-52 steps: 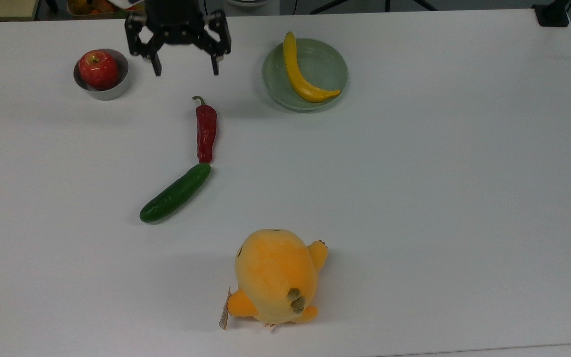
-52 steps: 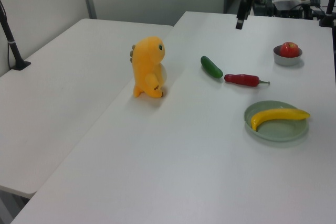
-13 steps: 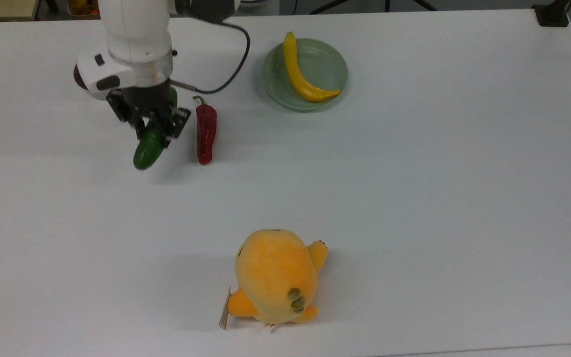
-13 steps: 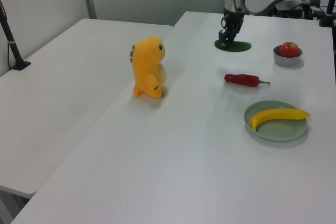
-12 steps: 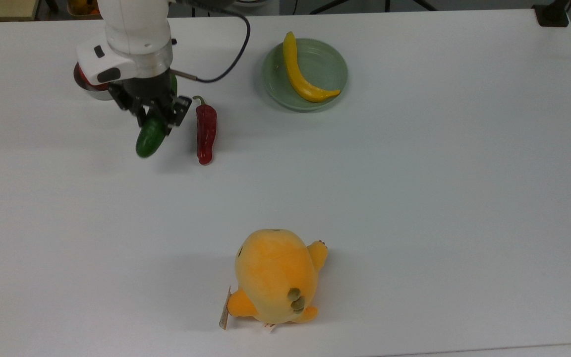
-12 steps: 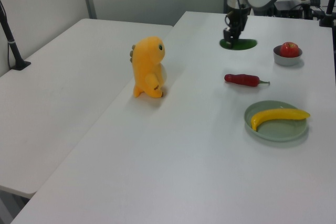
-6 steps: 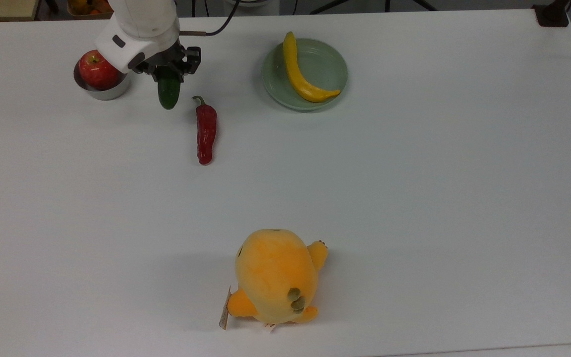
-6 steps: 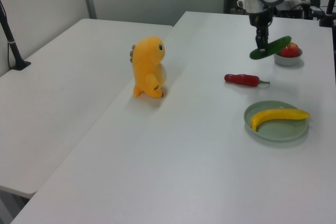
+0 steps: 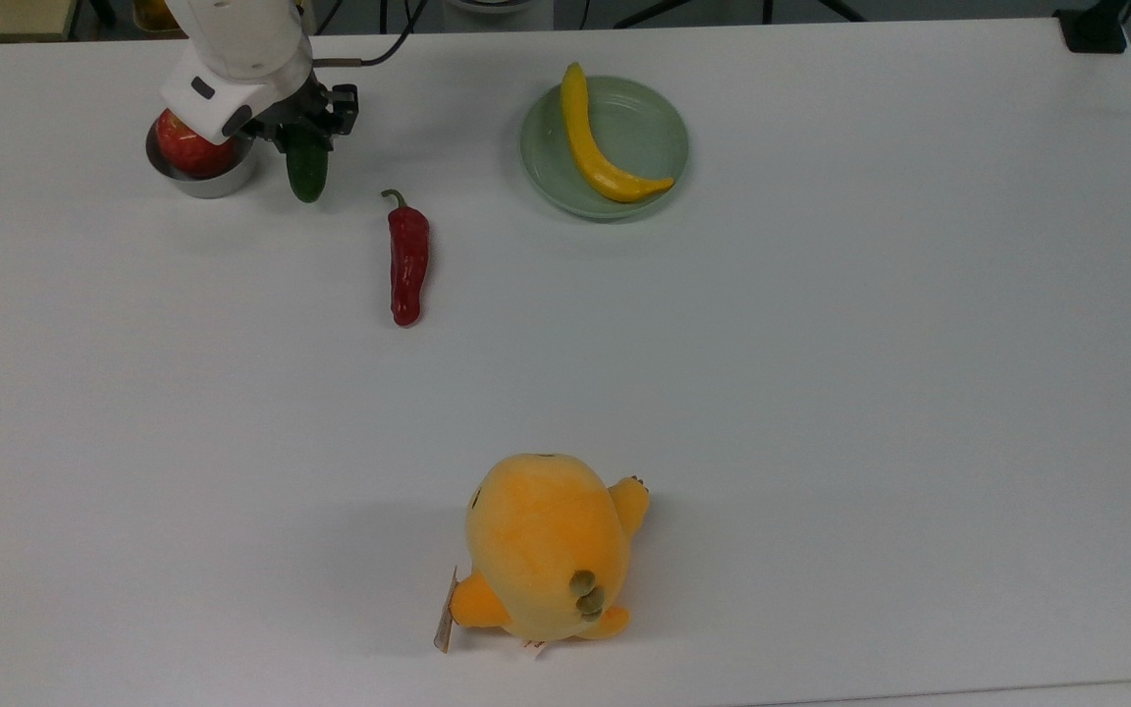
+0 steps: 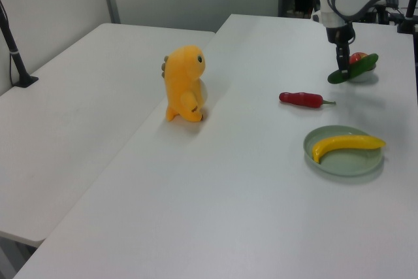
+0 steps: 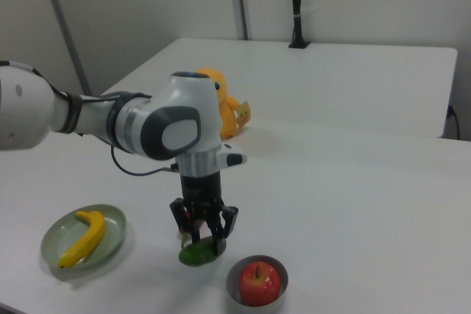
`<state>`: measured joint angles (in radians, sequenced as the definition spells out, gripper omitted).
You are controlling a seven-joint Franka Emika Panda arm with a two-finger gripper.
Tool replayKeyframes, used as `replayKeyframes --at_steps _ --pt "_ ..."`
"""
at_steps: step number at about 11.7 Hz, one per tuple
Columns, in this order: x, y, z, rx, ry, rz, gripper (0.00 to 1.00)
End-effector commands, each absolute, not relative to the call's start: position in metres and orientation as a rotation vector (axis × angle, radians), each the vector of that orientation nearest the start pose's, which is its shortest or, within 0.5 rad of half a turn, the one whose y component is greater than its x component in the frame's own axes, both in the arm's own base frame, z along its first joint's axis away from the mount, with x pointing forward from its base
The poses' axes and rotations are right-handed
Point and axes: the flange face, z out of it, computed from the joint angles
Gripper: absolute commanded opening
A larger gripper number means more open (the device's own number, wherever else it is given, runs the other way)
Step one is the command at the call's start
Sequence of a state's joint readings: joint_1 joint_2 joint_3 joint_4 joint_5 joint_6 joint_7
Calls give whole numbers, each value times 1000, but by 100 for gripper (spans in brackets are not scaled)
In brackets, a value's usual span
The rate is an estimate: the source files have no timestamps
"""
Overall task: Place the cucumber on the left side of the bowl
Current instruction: 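Lift the cucumber and carry it toward the apple bowl, then lower the cucumber beside the apple bowl and open the gripper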
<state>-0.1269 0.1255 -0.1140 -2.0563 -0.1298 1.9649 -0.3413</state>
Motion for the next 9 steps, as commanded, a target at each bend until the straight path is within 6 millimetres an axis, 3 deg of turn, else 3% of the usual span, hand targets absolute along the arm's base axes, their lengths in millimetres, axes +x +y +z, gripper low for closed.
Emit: replayKeyframes --at_steps 1,2,4,6,9 --pt "509 -145 357 -3181 -300 302 13" --pt "509 -147 356 -3184 -295 288 13" --pt "509 -150 352 -3190 -286 270 25" --pt "507 -153 353 -3187 -272 281 50" --pt "508 -152 363 -3191 -250 273 75"
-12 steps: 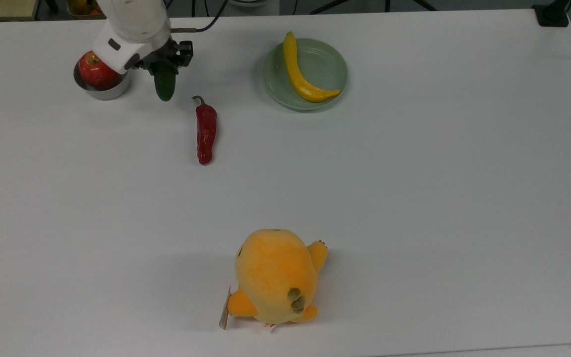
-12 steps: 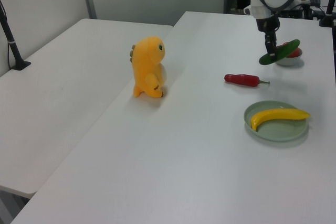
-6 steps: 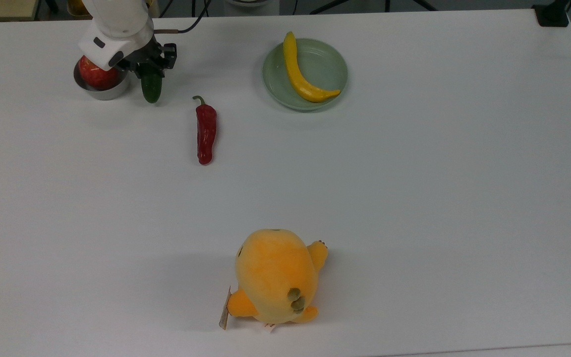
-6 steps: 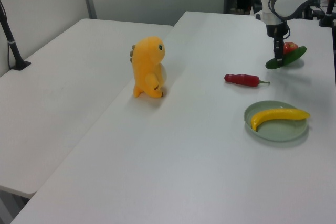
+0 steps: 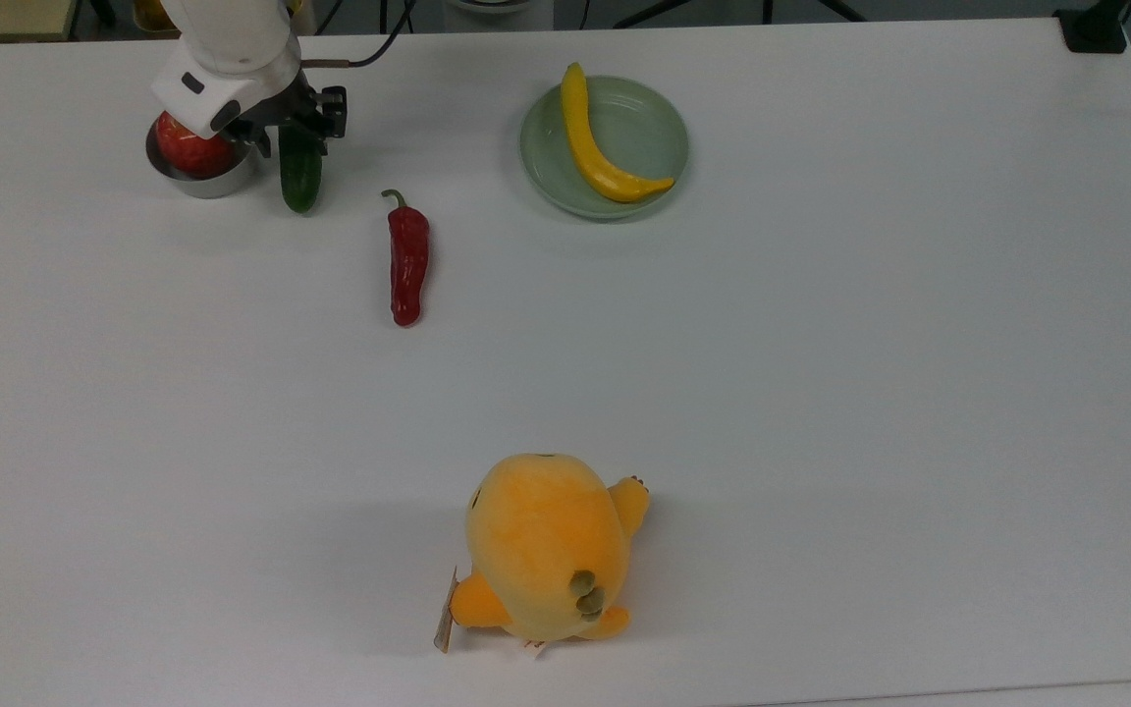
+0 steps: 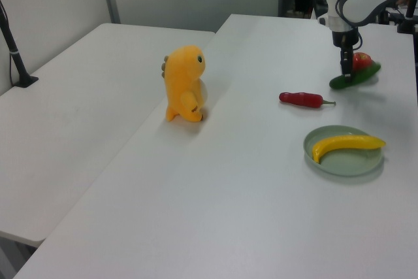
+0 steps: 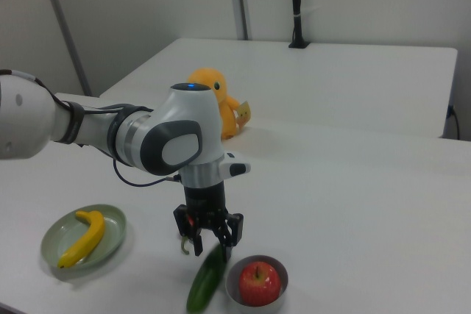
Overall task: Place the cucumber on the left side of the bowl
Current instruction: 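Lower the cucumber beside the apple bowl and open the gripper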
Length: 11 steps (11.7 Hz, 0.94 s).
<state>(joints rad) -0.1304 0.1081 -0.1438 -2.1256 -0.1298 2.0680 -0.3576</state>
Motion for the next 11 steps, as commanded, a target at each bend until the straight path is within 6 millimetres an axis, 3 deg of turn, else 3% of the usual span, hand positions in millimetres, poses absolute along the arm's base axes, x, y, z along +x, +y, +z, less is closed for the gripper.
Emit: replayKeyframes --at_steps 1,2,3,5,7,9,11 --pt "507 -152 368 -3185 -247 291 83" --pt "509 -151 380 -3189 -248 279 91" --pt "509 -148 388 -3179 -239 275 91" --pt "519 -139 423 -3160 -175 189 100" --pt "536 -120 481 -3128 -150 144 100" --pt "548 -108 536 -3078 -10 47 100" --pt "555 -83 578 -3047 76 -21 100"
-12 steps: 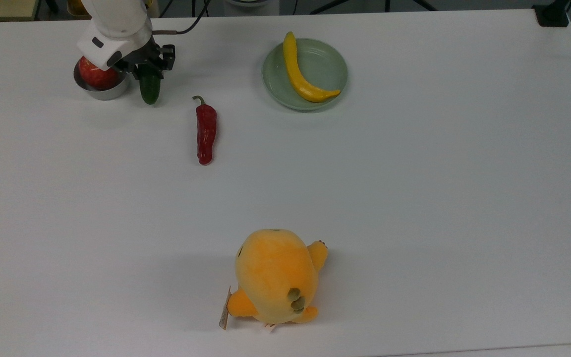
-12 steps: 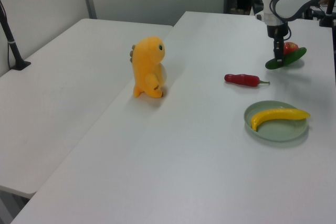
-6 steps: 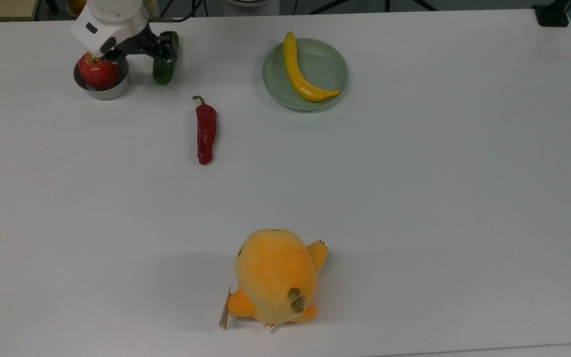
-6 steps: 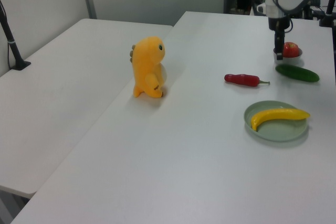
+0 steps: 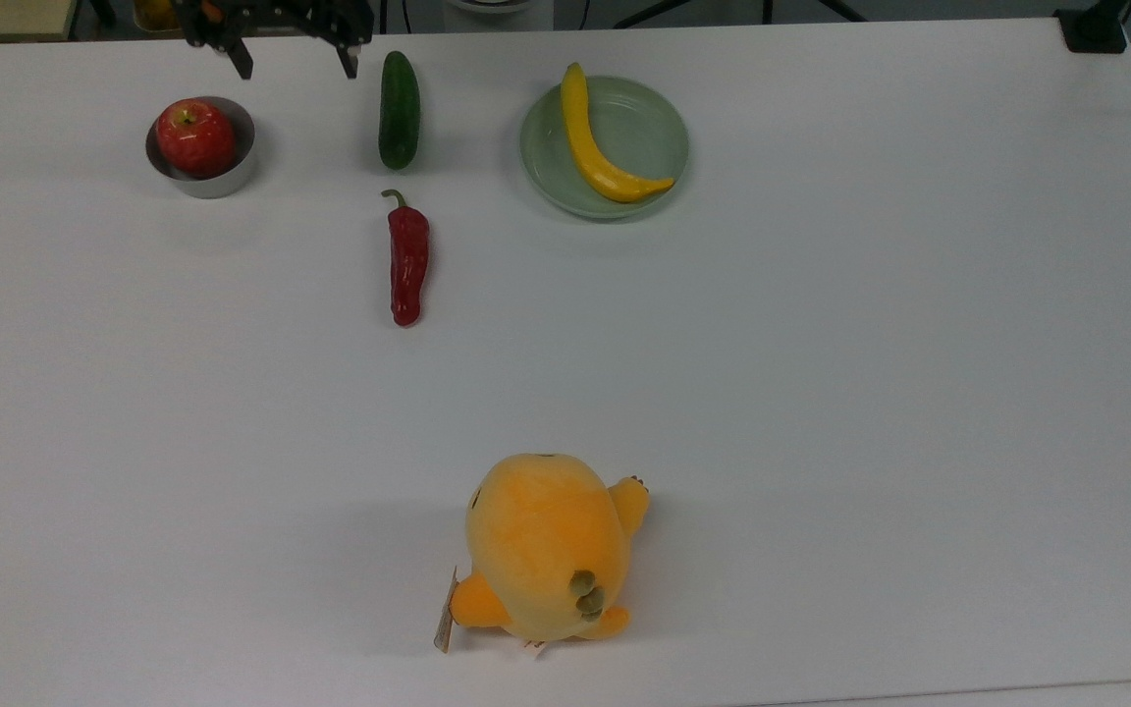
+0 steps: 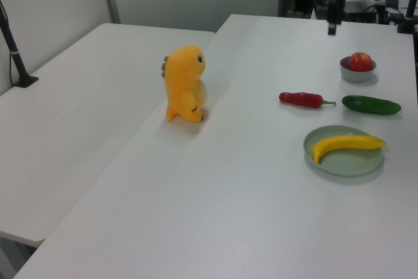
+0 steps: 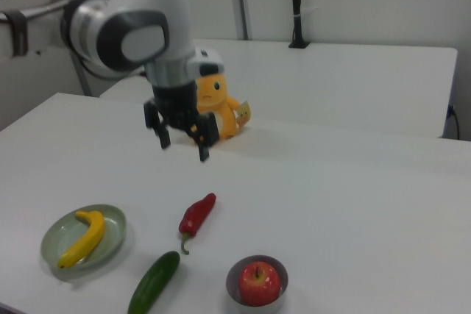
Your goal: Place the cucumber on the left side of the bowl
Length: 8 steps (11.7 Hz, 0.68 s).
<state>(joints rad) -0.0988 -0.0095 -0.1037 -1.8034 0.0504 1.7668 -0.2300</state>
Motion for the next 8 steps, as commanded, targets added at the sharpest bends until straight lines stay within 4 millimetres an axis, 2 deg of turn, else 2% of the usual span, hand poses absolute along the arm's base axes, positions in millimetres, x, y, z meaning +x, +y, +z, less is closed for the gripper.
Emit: replayKeyframes --at_steps 1,3,4,6,8 --pt "555 -70 593 -3046 123 -36 100" --pt "559 -42 608 -3038 232 -61 100" --pt "560 -39 615 -3033 232 -91 100" --pt "564 -37 617 -3021 207 -122 100" --pt "568 -37 619 -3032 24 -190 100"
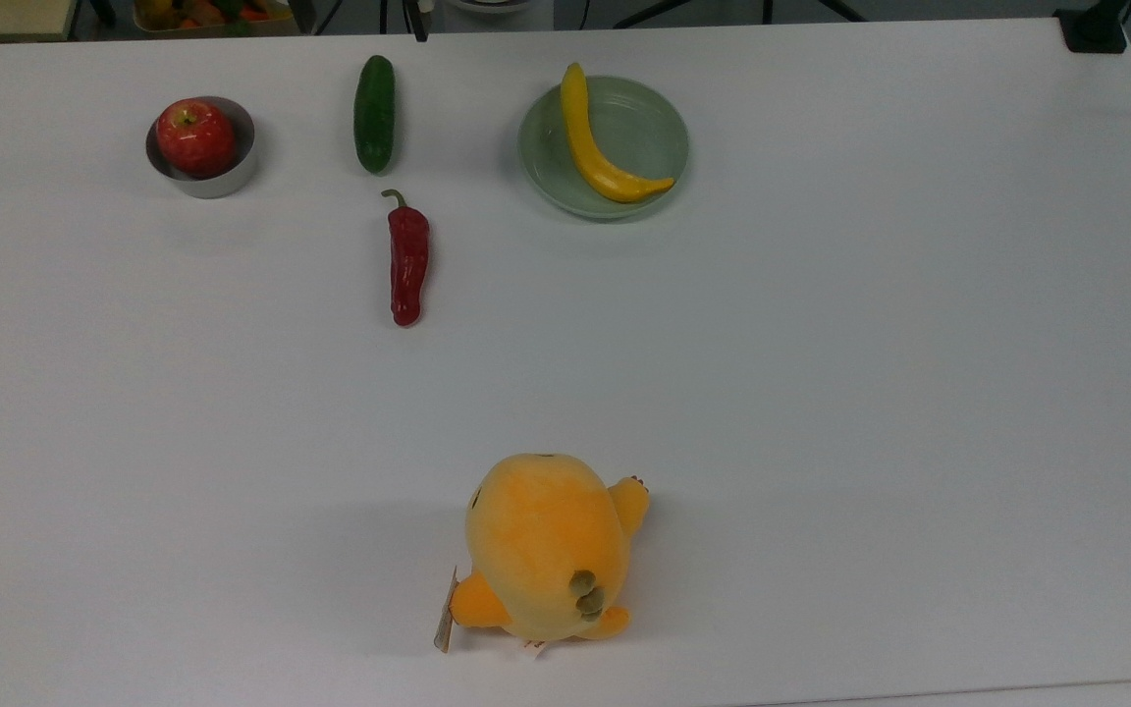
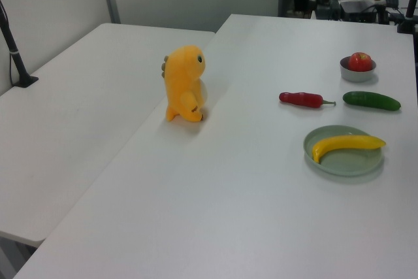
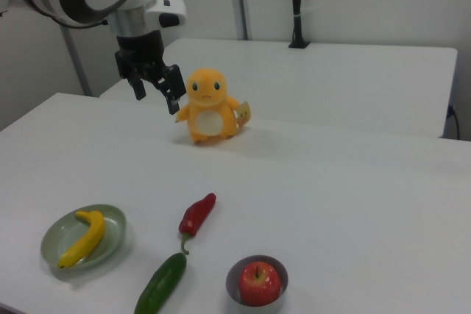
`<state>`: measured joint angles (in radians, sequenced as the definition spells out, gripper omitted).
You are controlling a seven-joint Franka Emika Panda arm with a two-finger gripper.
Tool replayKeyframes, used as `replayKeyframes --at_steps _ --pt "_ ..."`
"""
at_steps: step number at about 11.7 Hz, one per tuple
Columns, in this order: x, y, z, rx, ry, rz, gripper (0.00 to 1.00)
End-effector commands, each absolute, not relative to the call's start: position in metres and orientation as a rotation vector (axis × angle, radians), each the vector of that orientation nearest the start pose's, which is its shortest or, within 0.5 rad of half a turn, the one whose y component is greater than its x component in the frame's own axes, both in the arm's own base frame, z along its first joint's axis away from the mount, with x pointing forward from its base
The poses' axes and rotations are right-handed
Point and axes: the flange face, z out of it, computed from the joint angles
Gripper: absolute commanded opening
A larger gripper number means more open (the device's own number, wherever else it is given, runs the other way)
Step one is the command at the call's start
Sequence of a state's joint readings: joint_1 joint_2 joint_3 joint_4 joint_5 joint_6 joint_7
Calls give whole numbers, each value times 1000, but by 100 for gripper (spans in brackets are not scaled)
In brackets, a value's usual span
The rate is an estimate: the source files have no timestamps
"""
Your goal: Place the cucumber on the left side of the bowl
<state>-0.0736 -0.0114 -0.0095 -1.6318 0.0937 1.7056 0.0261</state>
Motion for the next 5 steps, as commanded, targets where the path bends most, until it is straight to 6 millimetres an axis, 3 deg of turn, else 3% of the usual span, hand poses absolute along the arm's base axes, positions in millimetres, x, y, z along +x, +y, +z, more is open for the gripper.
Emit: replayKeyframes --at_steps 1,5 --pt "567 -37 619 -3034 -61 -190 100" --pt "568 -27 618 -3045 -103 -190 100"
